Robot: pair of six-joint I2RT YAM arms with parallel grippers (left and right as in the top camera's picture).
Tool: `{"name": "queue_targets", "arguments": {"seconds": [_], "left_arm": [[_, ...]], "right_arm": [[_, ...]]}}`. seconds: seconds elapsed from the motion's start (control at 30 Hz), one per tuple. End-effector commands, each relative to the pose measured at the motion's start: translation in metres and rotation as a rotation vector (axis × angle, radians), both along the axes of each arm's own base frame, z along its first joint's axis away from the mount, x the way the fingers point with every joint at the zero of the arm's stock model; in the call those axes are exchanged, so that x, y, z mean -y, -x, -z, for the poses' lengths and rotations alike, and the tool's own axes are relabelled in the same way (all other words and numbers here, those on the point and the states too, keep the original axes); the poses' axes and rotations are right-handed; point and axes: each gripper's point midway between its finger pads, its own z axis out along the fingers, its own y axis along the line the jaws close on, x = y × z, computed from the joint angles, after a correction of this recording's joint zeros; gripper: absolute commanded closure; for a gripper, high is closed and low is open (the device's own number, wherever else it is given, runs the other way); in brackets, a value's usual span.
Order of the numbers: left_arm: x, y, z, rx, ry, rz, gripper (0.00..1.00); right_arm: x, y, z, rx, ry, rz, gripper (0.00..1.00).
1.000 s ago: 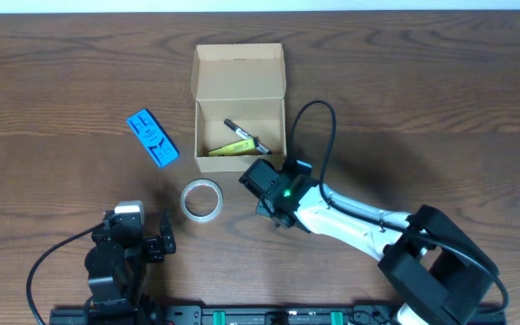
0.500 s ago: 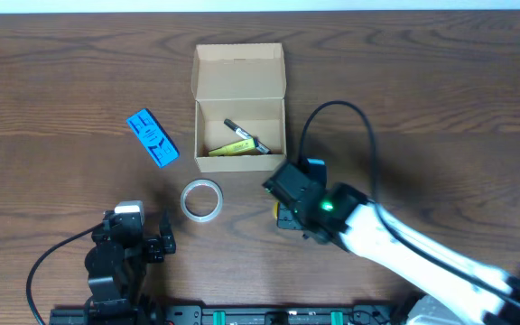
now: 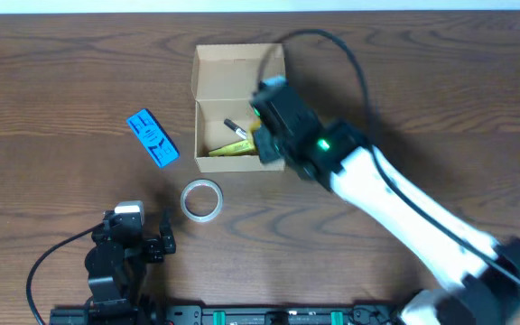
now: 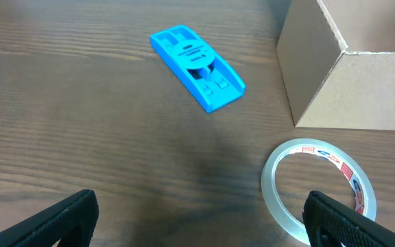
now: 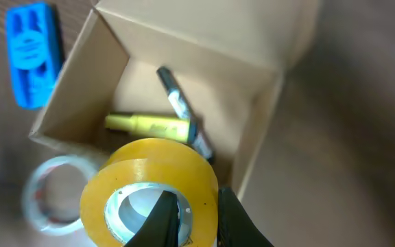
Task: Pack container
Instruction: 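Place the yellow tape roll into the box with the right gripper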
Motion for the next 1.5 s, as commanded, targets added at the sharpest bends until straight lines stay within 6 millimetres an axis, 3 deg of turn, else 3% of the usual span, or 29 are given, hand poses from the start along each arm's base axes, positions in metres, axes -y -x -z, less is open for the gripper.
{"name": "queue_targets", "arguments": {"seconds": [0.0,0.17,0.37,1.03,1.1,1.27,1.37,1.47], "left_arm": [[-0.001,0.0,0.002,0.0,-0.008,0.002,0.05],[-0.001,0.0,0.002,0.0,-0.008,0.002,0.04],[-0.001,0.0,0.002,0.0,-0.008,0.001,0.05],[-0.001,0.0,0.002,0.0,-0.008,0.001,0.05],[-0.001,0.0,0.002,0.0,-0.008,0.002,0.05],[-0.001,0.0,0.002,0.0,-0.008,0.002,0.05],[-0.001,0.0,0.002,0.0,-0.008,0.002,0.05],[-0.001,0.0,0.002,0.0,-0.008,0.002,0.05]], "right_arm": [[-0.012,-0.025,0.017,0.042,0.156,-0.191,0.99],[-0.025,-0.041,0.043,0.057,0.279,-0.359,0.99],[-0.029,-0.04,0.066,0.03,0.327,-0.506,0.99],[-0.02,-0.034,0.109,-0.106,0.301,-0.565,0.97],[-0.021,-0.034,0.109,-0.103,0.3,-0.564,0.91],[-0.024,-0.039,0.107,-0.08,0.291,-0.561,0.47],[-0.026,-0.042,0.103,-0.062,0.286,-0.558,0.3],[-0.03,-0.047,0.087,-0.027,0.267,-0.546,0.2]]}}
